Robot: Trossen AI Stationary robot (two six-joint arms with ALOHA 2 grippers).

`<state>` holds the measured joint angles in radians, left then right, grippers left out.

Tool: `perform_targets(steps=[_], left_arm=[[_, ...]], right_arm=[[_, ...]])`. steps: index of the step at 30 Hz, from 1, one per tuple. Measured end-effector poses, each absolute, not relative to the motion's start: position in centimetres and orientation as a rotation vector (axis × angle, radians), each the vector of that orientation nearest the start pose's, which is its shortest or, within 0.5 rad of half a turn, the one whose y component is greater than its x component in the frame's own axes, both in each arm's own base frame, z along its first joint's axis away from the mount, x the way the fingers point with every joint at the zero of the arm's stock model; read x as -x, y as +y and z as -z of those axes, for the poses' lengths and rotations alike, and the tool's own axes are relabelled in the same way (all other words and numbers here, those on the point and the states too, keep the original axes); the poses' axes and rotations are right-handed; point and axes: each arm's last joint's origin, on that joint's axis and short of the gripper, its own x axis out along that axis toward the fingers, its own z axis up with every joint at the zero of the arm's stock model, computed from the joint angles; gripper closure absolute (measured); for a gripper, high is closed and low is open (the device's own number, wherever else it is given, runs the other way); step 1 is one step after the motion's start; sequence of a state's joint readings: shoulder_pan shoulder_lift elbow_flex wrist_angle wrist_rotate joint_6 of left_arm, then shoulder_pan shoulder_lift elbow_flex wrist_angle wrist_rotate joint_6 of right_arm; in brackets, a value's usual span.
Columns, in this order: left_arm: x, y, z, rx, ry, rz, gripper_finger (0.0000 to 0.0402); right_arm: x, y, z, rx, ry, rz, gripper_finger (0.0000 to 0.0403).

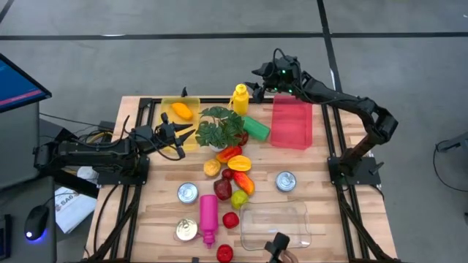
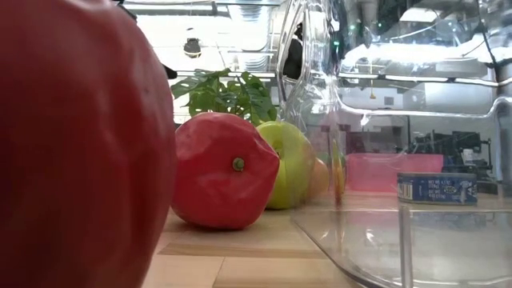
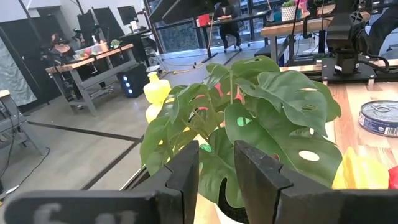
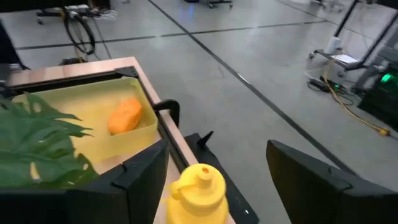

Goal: Pick & Place Food Item
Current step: Put the yellow water bottle into the pink bin

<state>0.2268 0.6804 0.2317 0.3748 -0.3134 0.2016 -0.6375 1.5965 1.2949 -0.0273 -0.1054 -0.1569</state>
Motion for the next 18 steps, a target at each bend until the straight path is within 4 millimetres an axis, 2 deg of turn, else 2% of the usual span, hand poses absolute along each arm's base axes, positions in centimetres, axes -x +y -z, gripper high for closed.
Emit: perform_targets(steps=[5,12,18], left_arm=[[-15.1,4.4,-21.0,-0.200,0.129,-0.530,0.0312],[-15.1,4.4,-21.0,-0.200,0.128,-0.530,0.0312],[-15.1,4.4,-21.0,-0.201,0.129,-0.530,0.0312]], right_arm=[[-30.3,-22.8,-31.8,0.039,0.328,0.491,0.0138],[-32.9,-25.3,-30.0,-0.016,0.369,0.445,0.0138],[-34.7,-26.7,-29.4,-0.035,0.522,0.420,0.0138]])
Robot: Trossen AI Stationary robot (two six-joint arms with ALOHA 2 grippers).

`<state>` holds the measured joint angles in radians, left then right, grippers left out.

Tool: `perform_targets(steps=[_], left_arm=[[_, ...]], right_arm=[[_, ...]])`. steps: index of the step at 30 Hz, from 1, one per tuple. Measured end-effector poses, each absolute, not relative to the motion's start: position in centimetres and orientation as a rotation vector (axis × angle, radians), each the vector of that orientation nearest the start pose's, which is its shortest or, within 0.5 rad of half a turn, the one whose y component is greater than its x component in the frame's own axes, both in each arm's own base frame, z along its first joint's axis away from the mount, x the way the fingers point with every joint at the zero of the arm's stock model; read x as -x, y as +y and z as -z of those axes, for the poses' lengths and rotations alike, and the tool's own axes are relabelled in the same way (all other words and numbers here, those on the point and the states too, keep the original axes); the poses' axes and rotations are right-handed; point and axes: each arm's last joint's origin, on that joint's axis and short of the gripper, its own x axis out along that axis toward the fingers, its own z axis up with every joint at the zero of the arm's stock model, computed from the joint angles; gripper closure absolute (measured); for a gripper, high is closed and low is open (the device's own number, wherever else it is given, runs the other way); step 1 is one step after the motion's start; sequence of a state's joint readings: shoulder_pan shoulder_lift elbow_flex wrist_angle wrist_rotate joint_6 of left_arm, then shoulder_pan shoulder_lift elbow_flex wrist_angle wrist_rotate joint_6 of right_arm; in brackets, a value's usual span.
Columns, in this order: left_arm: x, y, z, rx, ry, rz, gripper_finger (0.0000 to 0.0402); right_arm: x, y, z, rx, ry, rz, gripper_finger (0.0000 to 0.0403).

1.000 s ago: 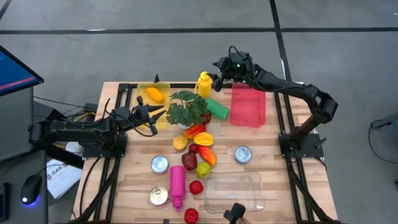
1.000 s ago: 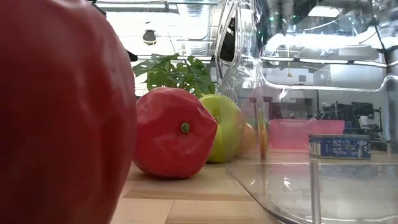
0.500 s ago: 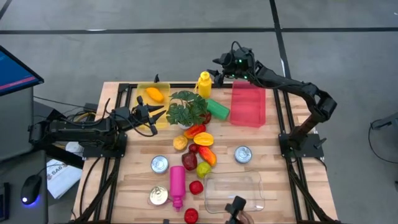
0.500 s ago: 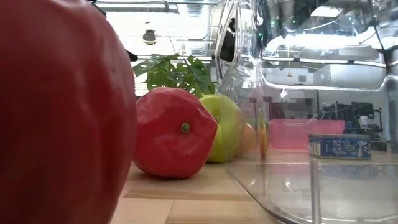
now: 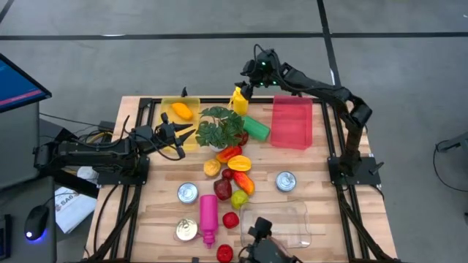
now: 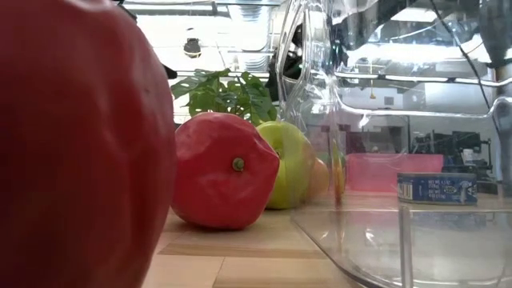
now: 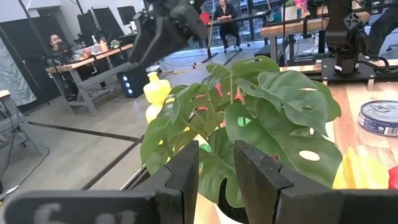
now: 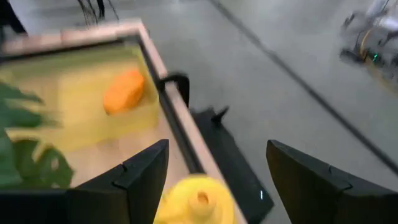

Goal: Pick & Place Food Item
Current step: Put the yellow water bottle into the pink bin

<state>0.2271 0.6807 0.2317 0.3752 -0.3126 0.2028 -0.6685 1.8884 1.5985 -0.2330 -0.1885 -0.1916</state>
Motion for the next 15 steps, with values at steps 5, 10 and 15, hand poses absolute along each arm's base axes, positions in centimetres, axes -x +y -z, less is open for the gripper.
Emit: perform_targets(steps=[5,10,15], left_arm=[[-15.06,4.40,-21.04,-0.201,0.129,-0.530,0.0312],[-15.06,4.40,-21.04,-0.201,0.129,-0.530,0.0312],[-15.06,4.40,-21.04,-0.201,0.129,-0.530,0.0312]], right_arm=[[-35.02,-27.13,-29.74,-0.035,0.579,0.410,0.0138],[-34.96,-26.85,-29.44,-0.026,0.621,0.393,0.0138],[-34.97,-26.65,-29.27,-0.021,0.643,0.383,0.0138]])
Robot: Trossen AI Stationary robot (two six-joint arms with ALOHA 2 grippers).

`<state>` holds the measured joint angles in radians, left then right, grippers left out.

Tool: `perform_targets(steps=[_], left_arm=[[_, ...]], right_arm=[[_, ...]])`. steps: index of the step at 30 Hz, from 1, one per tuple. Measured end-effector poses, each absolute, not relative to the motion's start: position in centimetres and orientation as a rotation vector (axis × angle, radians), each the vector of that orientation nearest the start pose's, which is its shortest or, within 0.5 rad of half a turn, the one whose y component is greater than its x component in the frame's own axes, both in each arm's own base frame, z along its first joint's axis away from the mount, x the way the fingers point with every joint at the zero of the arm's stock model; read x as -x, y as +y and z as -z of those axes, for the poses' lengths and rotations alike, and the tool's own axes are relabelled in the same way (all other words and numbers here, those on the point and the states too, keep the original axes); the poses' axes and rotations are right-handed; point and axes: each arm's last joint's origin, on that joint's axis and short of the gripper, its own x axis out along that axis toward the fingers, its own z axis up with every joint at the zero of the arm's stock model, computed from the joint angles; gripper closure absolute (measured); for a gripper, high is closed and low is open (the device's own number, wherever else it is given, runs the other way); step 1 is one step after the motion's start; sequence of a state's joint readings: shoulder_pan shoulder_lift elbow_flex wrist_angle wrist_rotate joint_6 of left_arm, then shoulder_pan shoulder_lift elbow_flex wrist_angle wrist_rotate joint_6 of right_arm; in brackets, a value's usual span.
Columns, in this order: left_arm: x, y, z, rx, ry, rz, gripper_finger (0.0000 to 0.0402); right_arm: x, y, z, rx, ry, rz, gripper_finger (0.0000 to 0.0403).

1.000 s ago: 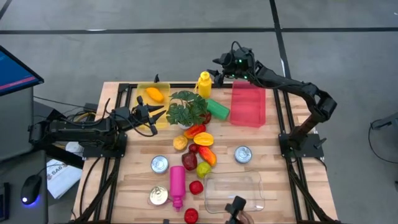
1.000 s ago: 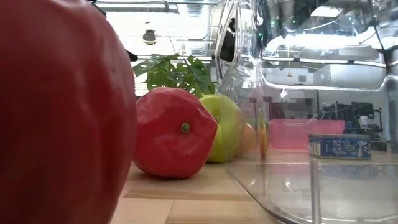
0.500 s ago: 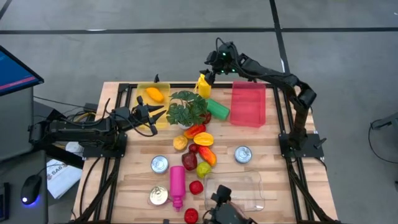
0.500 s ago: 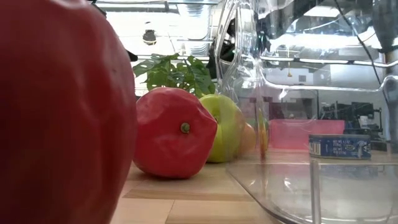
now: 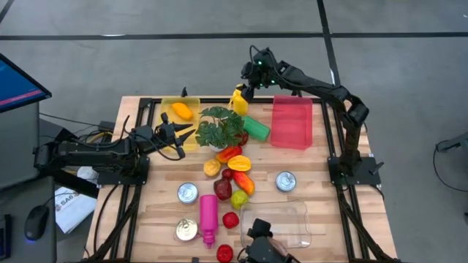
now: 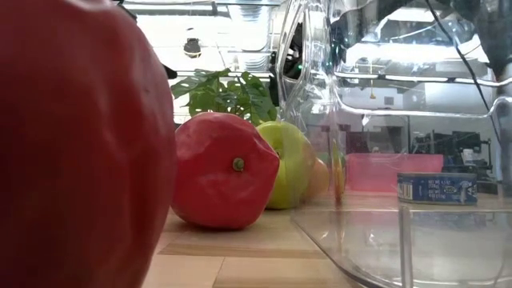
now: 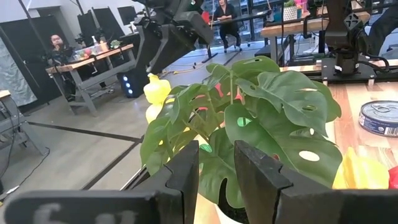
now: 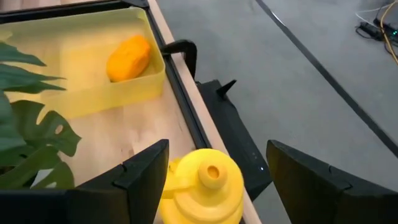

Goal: Pick & Place Food Item
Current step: Put the yellow water bottle into the pink bin

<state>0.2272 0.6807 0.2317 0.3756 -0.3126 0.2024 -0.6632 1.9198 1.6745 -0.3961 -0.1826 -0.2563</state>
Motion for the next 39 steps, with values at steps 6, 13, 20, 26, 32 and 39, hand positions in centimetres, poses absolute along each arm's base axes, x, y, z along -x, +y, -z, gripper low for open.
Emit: perform_targets(steps=[6,13,20,26,32,39], left_arm=[[-15.06,4.40,-21.04,-0.200,0.129,-0.531,0.0312],[-15.06,4.40,-21.04,-0.200,0.129,-0.531,0.0312],[-15.06,4.40,-21.04,-0.200,0.129,-0.531,0.0312],[-15.06,4.40,-21.03,-0.200,0.129,-0.531,0.0312],[-15.06,4.40,-21.04,-0.192,0.126,-0.531,0.0312],[-15.06,4.40,-21.03,-0.192,0.127,-0.531,0.0312]], right_arm=[[-34.96,-26.65,-29.27,-0.016,0.645,0.381,0.0138],[-34.88,-26.59,-29.13,-0.023,0.660,0.379,0.0138],[-34.69,-26.43,-28.83,-0.050,0.696,0.375,0.0138],[-34.80,-26.52,-29.02,-0.039,0.674,0.379,0.0138],[-34.82,-26.60,-28.61,-0.024,0.668,0.398,0.0138],[-34.85,-26.69,-28.42,-0.014,0.662,0.414,0.0138]])
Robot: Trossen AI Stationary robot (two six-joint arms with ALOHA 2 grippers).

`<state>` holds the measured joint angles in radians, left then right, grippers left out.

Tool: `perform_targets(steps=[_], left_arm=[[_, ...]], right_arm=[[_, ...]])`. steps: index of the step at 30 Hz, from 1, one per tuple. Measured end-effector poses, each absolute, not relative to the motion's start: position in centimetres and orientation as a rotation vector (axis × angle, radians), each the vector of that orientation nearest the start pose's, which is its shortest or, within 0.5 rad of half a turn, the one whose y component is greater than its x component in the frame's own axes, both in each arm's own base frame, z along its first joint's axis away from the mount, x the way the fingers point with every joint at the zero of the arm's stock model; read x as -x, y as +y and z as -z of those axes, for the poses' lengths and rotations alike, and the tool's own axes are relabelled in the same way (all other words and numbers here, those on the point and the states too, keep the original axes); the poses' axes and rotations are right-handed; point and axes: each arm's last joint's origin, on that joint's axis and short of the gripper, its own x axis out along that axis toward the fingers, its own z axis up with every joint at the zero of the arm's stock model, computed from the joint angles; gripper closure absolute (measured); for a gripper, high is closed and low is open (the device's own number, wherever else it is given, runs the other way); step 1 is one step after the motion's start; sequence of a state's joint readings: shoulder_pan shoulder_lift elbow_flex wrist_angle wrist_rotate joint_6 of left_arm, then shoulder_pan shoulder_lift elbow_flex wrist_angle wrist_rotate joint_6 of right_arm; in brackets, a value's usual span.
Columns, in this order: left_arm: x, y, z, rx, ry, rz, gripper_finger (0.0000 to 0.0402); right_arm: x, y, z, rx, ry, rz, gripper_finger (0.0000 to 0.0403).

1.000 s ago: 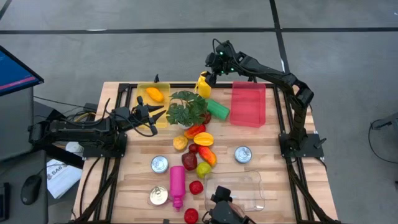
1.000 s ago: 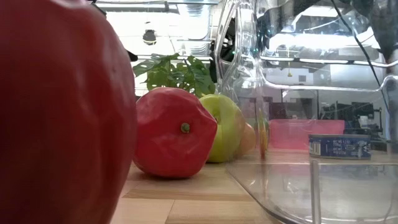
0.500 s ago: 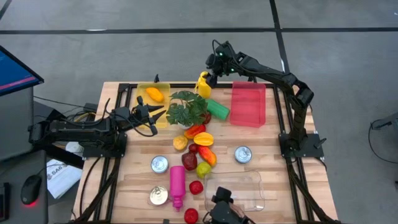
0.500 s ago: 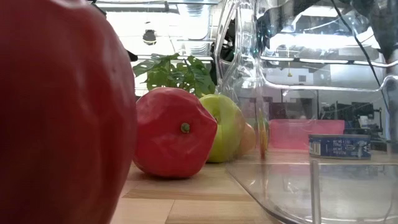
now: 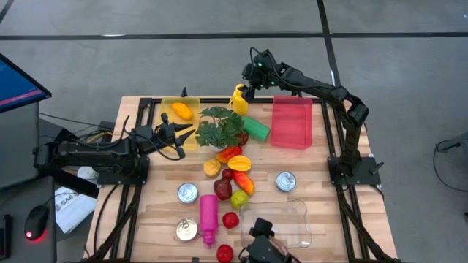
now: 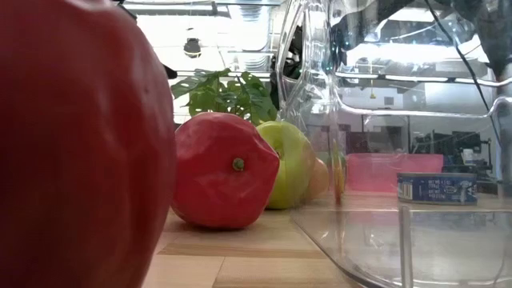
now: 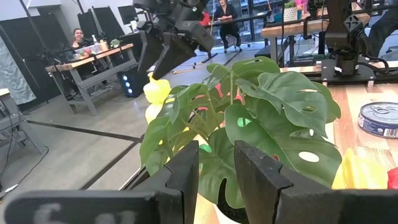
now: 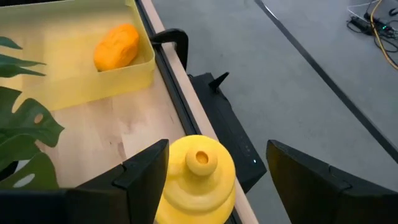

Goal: Pick & Place Food Item
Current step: Put the yellow water bottle into the pink bin

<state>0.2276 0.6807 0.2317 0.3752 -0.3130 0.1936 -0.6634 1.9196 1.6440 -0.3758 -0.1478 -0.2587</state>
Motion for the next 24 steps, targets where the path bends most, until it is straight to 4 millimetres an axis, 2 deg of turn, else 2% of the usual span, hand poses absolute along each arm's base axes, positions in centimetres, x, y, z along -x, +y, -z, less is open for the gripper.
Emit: perform_targets(steps=[24], left_arm=[[-15.07,4.40,-21.15,-0.163,0.109,-0.534,0.0312]], right_arm=[[-35.24,-26.52,-28.68,-0.019,0.626,0.418,0.0138]])
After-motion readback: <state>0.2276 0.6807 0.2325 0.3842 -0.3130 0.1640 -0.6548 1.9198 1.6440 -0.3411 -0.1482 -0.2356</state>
